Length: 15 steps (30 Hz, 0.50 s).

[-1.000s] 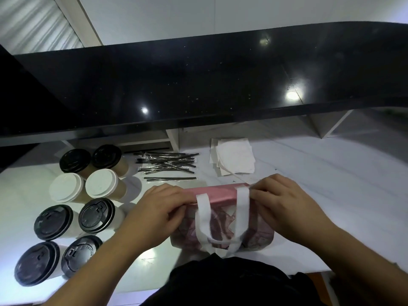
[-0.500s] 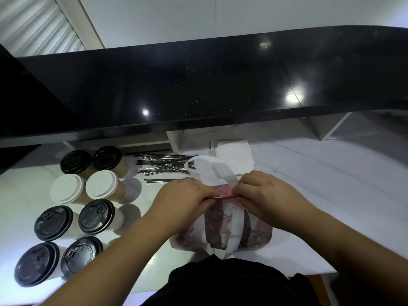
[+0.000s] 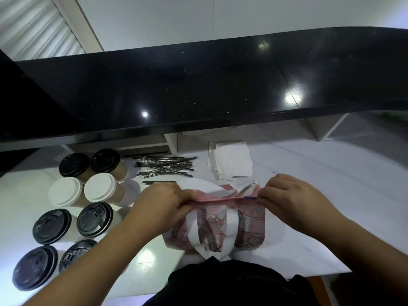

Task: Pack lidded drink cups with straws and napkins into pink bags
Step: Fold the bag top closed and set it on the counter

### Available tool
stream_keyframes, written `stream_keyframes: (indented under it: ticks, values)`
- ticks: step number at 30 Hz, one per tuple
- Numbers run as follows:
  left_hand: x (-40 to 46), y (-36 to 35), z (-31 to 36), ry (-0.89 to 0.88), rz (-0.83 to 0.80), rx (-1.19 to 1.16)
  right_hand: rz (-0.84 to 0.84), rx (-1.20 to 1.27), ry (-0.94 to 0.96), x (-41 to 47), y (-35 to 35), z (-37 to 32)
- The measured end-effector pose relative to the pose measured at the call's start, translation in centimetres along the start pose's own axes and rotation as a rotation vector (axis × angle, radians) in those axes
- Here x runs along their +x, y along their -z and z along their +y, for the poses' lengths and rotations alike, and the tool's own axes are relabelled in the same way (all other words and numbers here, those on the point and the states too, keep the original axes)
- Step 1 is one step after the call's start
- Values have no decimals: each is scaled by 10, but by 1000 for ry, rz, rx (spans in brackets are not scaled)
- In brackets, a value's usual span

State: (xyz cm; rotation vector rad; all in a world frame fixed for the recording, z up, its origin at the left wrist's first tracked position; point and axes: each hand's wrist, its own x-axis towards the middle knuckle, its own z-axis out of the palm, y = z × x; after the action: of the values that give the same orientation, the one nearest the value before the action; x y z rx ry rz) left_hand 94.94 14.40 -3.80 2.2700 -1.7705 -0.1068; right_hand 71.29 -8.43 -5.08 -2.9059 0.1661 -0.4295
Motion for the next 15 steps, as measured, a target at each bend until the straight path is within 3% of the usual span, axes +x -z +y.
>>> stream_keyframes:
  ticks: [7, 15]
  values:
    - [-32, 8, -36, 162, -25, -115, -23, 51, -13, -3, 6, -1]
    - [-36, 5, -47, 184, -77, -186, -47, 21, -40, -1, 11, -4]
